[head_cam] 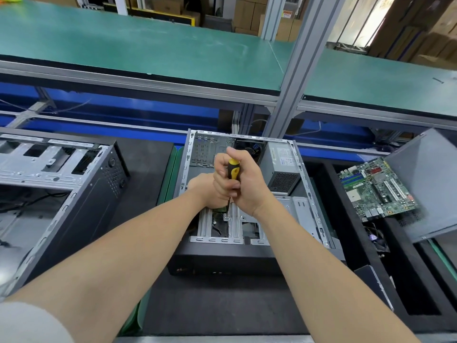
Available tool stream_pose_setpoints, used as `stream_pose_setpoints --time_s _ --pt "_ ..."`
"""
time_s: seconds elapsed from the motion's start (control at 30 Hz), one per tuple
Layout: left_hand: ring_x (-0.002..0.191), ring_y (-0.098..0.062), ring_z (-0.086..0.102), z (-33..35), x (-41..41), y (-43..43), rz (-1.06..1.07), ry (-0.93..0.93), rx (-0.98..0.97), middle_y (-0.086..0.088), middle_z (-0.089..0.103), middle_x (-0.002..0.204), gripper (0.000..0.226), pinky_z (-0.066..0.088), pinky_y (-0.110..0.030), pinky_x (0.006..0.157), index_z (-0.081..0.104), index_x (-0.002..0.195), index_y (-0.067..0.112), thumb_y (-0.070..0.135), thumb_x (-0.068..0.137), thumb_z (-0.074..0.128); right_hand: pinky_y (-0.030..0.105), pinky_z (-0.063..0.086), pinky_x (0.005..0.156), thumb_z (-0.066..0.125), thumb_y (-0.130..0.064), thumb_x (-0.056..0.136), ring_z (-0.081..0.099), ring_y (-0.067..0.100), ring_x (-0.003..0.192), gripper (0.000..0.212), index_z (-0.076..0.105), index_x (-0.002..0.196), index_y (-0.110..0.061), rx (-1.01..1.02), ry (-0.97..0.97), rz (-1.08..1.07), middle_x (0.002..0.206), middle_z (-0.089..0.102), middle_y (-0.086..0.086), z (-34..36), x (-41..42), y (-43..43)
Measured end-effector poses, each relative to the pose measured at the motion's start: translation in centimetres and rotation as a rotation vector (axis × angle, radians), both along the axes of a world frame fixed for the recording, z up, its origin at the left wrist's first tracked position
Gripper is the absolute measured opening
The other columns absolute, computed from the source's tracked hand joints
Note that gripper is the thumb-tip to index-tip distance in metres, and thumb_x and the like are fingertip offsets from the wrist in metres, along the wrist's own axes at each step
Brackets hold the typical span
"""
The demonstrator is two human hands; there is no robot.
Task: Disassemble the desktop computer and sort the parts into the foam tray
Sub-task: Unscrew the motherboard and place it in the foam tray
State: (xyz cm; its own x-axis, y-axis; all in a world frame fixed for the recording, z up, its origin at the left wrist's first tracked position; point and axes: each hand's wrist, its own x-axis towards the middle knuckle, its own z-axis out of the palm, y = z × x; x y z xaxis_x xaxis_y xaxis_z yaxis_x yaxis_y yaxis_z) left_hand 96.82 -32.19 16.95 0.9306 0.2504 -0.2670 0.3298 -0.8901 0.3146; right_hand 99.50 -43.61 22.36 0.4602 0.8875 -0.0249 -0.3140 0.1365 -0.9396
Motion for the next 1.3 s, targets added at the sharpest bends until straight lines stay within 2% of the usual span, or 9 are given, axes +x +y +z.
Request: stream_pose_setpoints --time_s 0.1,0.23,0.47,0.6,0.73,0.9,0.97,1.13,1.3 --pt "0.078 -0.026 0.061 0.5 0.1 -0.1 -0.089 0.027 0.139 0.005 0.055 0.073 0.025 0.05 -0.036 0.07 0.04 0.065 0.023 0.023 0.09 0.043 0.026 0.028 0.045 0.044 -0.037 0.098 0.029 0.018 0.04 0.029 0.049 0.08 -0.014 -0.034 -0.035 -0.245 0.049 0.038 0.004 0.1 -1.0 0.1" --pt "0.068 -0.023 0.053 0.7 -0.1 -0.2 -0.092 0.018 0.091 0.004 0.055 0.074 0.026 0.043 -0.035 0.063 0.046 0.071 0.022 0.042 0.07 0.029 0.032 0.049 0.062 0.053 -0.031 0.104 0.06 0.023 0.061 0.031 0.061 0.084 -0.008 -0.172 -0.153 -0.66 0.068 0.064 0.014 0.4 -2.5 0.3" --pt "0.077 -0.028 0.059 0.7 0.2 -0.1 -0.094 0.032 0.078 0.004 0.055 0.076 0.016 0.046 -0.035 0.065 0.042 0.07 0.024 0.038 0.065 0.036 0.041 0.035 0.073 0.051 -0.052 0.099 0.043 0.02 0.065 0.049 0.056 0.065 -0.017 -0.238 0.01 -0.975 0.061 0.049 -0.002 0.2 -4.1 1.9" --pt "0.075 -0.028 0.058 0.1 0.3 0.0 -0.043 -0.009 0.078 0.006 0.054 0.073 0.017 0.039 -0.031 0.057 0.042 0.07 0.022 0.038 0.068 0.04 0.031 0.029 0.057 0.051 -0.048 0.094 0.034 0.015 0.052 0.049 0.048 0.053 -0.022 -0.192 0.022 -0.904 0.056 0.042 -0.001 -0.3 -3.3 1.9" --pt "0.063 -0.017 0.052 -0.5 0.3 0.3 -0.073 -0.036 0.151 0.007 0.056 0.073 0.015 0.035 -0.026 0.049 0.049 0.071 0.023 0.031 0.083 0.046 0.025 0.012 0.044 0.043 -0.041 0.101 0.017 0.015 0.044 0.051 0.042 0.055 -0.02 -0.116 0.007 -0.504 0.049 0.026 -0.003 -0.4 -1.4 1.2" --pt "0.086 -0.019 0.055 -0.7 0.2 0.8 -0.034 -0.012 0.056 0.011 0.054 0.088 0.012 0.048 -0.033 0.075 0.057 0.1 0.025 0.034 0.093 0.059 0.024 0.008 0.042 0.038 -0.036 0.097 0.012 0.012 0.04 0.045 0.042 0.056 -0.019 -0.02 0.13 0.004 0.043 0.023 -0.007 -0.4 0.6 0.6" --pt "0.086 -0.021 0.056 -0.5 0.1 0.7 -0.094 -0.002 0.109 0.013 0.048 0.078 0.015 0.047 -0.032 0.072 0.052 0.084 0.024 0.033 0.096 0.051 0.025 0.005 0.043 0.042 -0.038 0.091 0.009 0.013 0.04 0.041 0.044 0.054 -0.02 -0.01 0.154 0.108 0.042 0.021 -0.007 -0.2 1.2 0.5" --pt "0.081 -0.022 0.055 0.0 0.1 0.3 -0.125 -0.037 0.143 0.011 0.045 0.073 0.028 0.043 -0.031 0.065 0.039 0.07 0.028 0.03 0.096 0.047 0.028 0.001 0.045 0.043 -0.039 0.089 0.009 0.013 0.04 0.039 0.044 0.056 -0.018 -0.006 0.162 0.169 0.042 0.024 -0.008 0.0 1.8 0.4" --pt "0.083 -0.021 0.057 -0.4 0.3 0.4 -0.124 0.026 0.133 0.009 0.05 0.075 0.028 0.049 -0.031 0.078 0.046 0.068 0.025 0.03 0.095 0.043 0.033 0.032 0.052 0.044 -0.037 0.096 0.037 0.021 0.051 0.034 0.058 0.08 -0.01 -0.1 -0.056 -0.047 0.06 0.042 0.007 0.3 0.7 -0.1"
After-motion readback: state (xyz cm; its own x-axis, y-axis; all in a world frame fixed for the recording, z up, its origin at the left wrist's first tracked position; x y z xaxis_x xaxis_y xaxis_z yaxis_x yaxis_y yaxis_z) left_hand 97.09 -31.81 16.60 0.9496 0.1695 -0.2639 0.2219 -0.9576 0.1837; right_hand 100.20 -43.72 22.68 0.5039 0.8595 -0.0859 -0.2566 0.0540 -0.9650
